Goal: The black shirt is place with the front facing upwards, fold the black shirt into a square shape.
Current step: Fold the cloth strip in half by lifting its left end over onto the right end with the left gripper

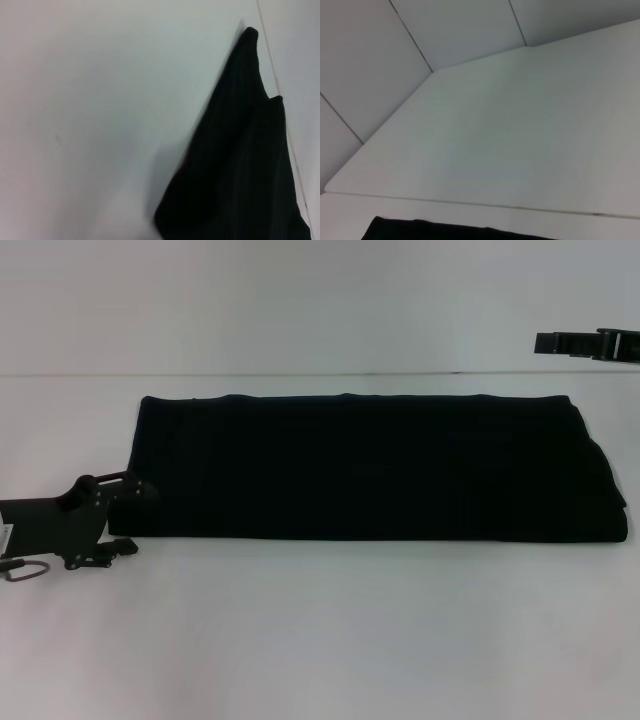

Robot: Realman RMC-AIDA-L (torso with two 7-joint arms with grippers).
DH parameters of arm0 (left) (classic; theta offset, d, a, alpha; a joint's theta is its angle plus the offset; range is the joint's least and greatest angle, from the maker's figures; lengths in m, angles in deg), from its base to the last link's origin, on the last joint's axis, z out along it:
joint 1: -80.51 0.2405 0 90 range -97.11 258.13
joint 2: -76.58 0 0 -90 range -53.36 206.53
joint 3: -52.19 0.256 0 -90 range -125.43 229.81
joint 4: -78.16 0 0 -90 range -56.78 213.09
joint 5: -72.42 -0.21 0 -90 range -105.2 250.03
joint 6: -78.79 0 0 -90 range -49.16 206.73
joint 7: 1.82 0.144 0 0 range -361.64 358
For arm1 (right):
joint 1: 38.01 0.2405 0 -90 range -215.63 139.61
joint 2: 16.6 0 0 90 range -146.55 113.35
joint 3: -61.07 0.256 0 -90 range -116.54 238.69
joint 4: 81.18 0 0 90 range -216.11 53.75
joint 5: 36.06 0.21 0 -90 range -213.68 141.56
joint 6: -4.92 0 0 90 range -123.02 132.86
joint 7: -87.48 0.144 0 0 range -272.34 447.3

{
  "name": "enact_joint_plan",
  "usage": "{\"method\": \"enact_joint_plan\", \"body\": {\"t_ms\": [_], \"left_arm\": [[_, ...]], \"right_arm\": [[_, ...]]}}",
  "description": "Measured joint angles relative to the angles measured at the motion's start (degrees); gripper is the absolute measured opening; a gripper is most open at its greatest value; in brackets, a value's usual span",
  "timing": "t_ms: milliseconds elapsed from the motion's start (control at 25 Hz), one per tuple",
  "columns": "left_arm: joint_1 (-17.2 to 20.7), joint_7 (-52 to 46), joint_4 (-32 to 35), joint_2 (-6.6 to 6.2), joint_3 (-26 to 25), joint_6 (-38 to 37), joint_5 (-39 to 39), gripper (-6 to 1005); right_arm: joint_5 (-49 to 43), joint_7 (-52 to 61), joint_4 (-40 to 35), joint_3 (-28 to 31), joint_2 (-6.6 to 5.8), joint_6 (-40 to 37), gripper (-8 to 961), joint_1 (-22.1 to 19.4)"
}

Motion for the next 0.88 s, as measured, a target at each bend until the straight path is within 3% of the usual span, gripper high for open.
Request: {"method": "enact_joint_plan", "body": {"t_ms": [880], "left_arm": [[-1.1, 0.2, -0.2, 0.52, 2.4, 4.0, 0.0, 875]], "right_arm": [[1.0, 0.2, -0.3, 0.0, 0.03, -0.2, 754, -0.3]]}}
